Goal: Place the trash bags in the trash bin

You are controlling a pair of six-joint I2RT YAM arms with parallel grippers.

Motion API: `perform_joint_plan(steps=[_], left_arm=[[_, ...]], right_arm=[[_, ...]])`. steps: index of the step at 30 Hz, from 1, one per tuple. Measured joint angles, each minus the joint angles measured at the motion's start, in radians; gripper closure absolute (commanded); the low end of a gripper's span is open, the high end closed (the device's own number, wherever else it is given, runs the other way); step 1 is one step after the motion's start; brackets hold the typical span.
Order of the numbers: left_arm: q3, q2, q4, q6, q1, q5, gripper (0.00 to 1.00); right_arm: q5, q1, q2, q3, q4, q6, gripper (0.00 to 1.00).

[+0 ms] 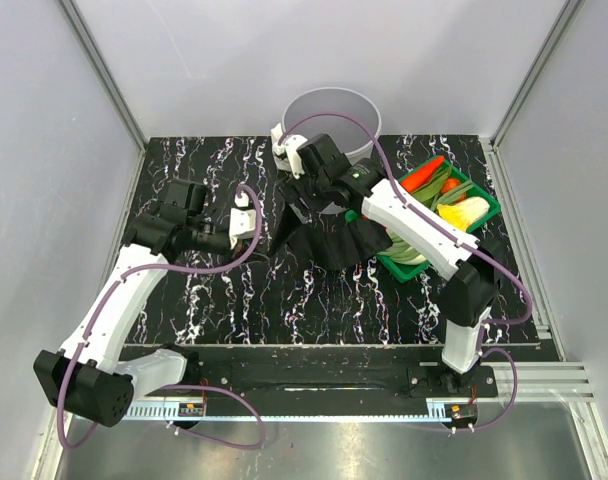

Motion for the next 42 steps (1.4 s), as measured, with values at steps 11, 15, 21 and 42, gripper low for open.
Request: perform_joint_plan(steps=[11, 15, 21, 42], left_arm=[[-0.069, -0.04, 0.042, 0.045, 0.0, -0.08, 1.0], [-0.097, -0.042, 0.118, -0.035, -0.004, -0.093, 0.88], [-0.093, -0.024, 0.243, -0.212, -0.009, -0.098, 0.55], [-0.041, 0.147, 0.718, -0.791, -0.069, -0.201, 0.01]], right_arm=[[-0.01, -0.03, -0.002, 0.098, -0.073, -0.032, 0.29], [-0.069, -0.045, -0.011, 0.09, -0.081, -0.035, 0.56], [-0.143, -0.077, -0.034, 0.049, -0.072, -0.035, 0.89], [-0.182, -0.089, -0.079, -0.051, -0.032, -0.009, 0.98]])
